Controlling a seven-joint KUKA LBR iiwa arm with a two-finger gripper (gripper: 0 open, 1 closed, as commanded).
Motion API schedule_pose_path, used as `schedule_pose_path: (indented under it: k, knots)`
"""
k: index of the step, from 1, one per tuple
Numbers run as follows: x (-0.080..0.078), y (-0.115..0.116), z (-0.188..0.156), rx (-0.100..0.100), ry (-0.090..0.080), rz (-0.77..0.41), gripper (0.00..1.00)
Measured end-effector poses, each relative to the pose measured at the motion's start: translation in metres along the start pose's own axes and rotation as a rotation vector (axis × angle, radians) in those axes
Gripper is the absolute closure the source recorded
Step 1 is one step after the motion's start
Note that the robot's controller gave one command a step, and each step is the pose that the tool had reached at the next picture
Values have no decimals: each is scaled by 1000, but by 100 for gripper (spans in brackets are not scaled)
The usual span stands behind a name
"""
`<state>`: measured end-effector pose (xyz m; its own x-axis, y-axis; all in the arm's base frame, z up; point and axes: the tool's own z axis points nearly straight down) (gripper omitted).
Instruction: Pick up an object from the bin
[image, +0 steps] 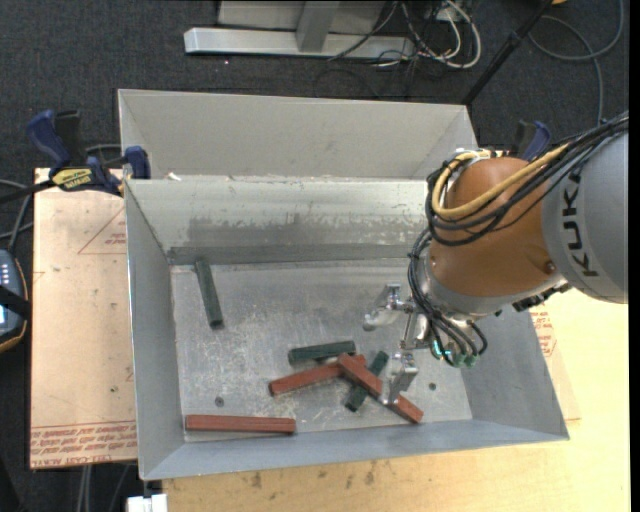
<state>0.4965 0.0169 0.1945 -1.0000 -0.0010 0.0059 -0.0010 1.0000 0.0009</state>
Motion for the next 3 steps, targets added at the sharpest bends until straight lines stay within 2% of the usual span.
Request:
schedule_pose_path:
  k: [1, 2, 3]
  knots:
    - [-1, 0, -3, 0, -6, 1, 0]
    - [-43, -17, 110, -4, -15, -145, 100]
    - [-43, -17, 110, -4, -15, -145, 100]
